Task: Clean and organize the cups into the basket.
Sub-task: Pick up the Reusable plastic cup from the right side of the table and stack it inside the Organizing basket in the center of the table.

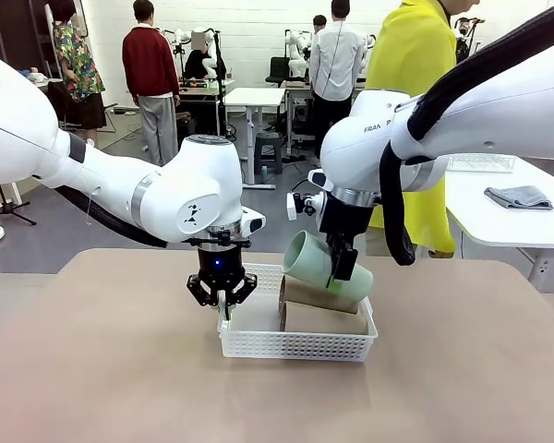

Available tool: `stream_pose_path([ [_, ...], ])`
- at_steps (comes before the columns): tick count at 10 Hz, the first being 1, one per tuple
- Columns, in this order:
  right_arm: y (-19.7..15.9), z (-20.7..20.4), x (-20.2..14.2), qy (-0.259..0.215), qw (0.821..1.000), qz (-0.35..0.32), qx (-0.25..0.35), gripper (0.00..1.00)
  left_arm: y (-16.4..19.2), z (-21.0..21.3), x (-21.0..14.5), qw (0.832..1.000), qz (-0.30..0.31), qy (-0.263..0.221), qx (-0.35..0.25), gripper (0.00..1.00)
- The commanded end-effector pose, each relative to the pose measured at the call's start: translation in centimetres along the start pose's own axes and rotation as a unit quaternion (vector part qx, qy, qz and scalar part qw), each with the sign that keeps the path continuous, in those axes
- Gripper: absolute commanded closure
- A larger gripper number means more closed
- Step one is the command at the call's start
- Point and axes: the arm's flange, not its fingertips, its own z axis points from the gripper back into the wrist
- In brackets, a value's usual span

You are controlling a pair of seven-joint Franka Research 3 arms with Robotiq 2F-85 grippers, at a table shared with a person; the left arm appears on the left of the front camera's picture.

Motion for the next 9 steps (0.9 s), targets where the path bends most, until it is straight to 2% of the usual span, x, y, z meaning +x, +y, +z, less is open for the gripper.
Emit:
stream_pose_path([
  [1,-0.9,-0.4,0.2,-0.015,1.0,0.014,-0.01,0.16,-0.2,0.3,0.0,1.0,0.001,-0.003,-0.003,1.0],
  [6,-1.7,-3.0,0.5,-0.006,0.999,0.027,0.025,0.16,-0.2,0.3,0.0,1.0,0.001,-0.003,-0.003,1.0],
  [9,-2.2,-3.3,-0.3,0.014,1.0,-0.003,0.018,0.16,-0.2,0.3,0.0,1.0,0.001,-0.003,-0.003,1.0],
])
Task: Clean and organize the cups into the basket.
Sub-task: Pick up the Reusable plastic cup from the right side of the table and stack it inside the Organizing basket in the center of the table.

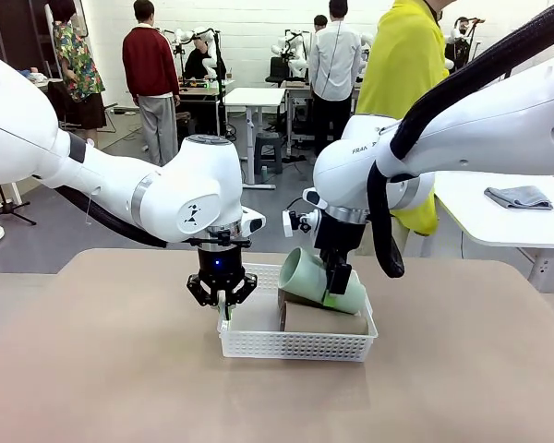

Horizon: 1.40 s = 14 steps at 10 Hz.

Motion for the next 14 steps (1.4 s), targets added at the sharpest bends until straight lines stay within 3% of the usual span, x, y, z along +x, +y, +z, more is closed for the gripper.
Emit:
stream_pose_path([
  [1,-0.6,0.5,-0.4,0.017,1.0,-0.019,-0.005,0.16,-0.2,0.3,0.0,1.0,0.001,-0.003,-0.003,1.0],
  [3,-0.6,0.6,-0.4,0.014,1.0,-0.02,-0.004,0.0,-0.2,0.3,0.0,1.0,0.001,-0.003,-0.003,1.0],
  [9,0.2,1.9,-1.1,0.006,1.0,-0.019,-0.013,0.0,-0.2,0.3,0.0,1.0,0.001,-0.003,-0.003,1.0],
  [11,2.5,5.5,-5.6,-0.061,0.997,-0.029,-0.035,0.0,-0.2,0.3,0.0,1.0,0.001,-0.003,-0.003,1.0],
  [14,6.7,7.8,-16.8,-0.208,0.977,0.011,-0.043,0.0,-0.2,0.3,0.0,1.0,0.001,-0.003,-0.003,1.0],
])
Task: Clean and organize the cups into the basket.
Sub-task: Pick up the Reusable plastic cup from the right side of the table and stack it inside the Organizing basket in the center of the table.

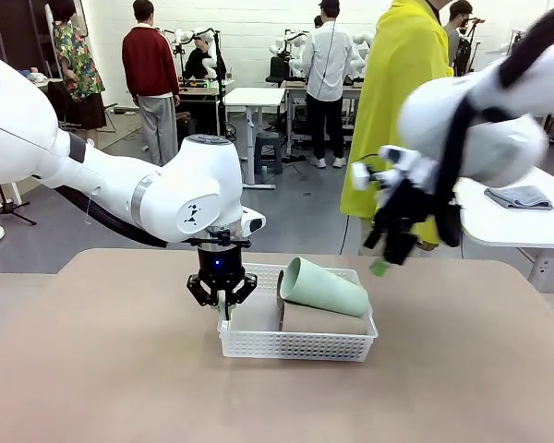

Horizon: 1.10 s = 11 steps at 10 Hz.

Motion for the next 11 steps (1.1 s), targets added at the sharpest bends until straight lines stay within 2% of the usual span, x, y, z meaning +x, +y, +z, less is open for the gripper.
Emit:
stream_pose_path([
  [1,3.4,1.1,-7.5,-0.077,0.996,0.047,0.018,0.0,-0.2,0.3,0.0,1.0,0.001,-0.003,-0.003,1.0],
  [5,6.3,4.2,-16.1,-0.157,0.987,0.014,-0.023,0.0,-0.2,0.3,0.0,1.0,0.001,-0.003,-0.003,1.0],
  [6,7.2,4.9,-17.9,-0.189,0.981,0.008,-0.041,0.0,-0.2,0.3,0.0,1.0,0.001,-0.003,-0.003,1.0],
  [7,8.2,5.8,-19.6,-0.253,0.966,-0.011,-0.045,0.0,-0.2,0.3,0.0,1.0,0.001,-0.003,-0.003,1.0],
  [8,9.1,6.4,-21.0,-0.293,0.954,-0.045,-0.044,0.0,-0.2,0.3,0.0,1.0,0.001,-0.003,-0.003,1.0],
  [9,9.8,6.6,-22.1,-0.306,0.948,-0.065,-0.055,0.0,-0.2,0.3,0.0,1.0,0.001,-0.003,-0.003,1.0],
  [11,11.1,6.5,-24.2,-0.314,0.946,-0.062,-0.058,0.0,-0.2,0.3,0.0,1.0,0.001,-0.003,-0.003,1.0],
])
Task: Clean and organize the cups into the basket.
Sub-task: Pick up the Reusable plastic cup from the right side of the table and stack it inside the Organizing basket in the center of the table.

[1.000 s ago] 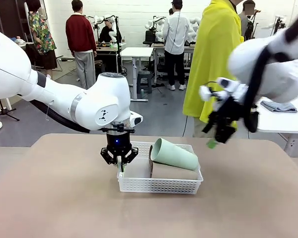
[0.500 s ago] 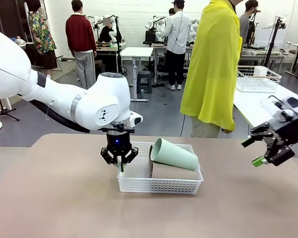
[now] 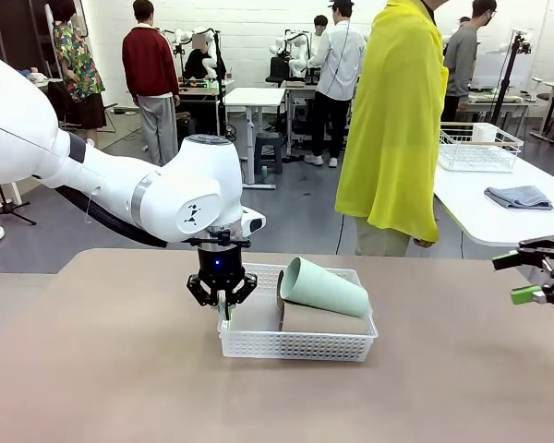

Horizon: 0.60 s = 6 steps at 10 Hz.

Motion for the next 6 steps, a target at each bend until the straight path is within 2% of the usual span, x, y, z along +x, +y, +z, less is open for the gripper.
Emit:
stream_pose_path([
  [1,-0.54,-0.75,0.99,0.009,1.0,0.007,0.004,0.0,-0.17,0.29,0.0,1.0,0.001,-0.003,-0.003,1.0],
  [6,-0.54,-0.75,0.99,0.009,1.0,0.007,0.004,0.0,-0.17,0.29,0.0,1.0,0.001,-0.003,-0.003,1.0],
])
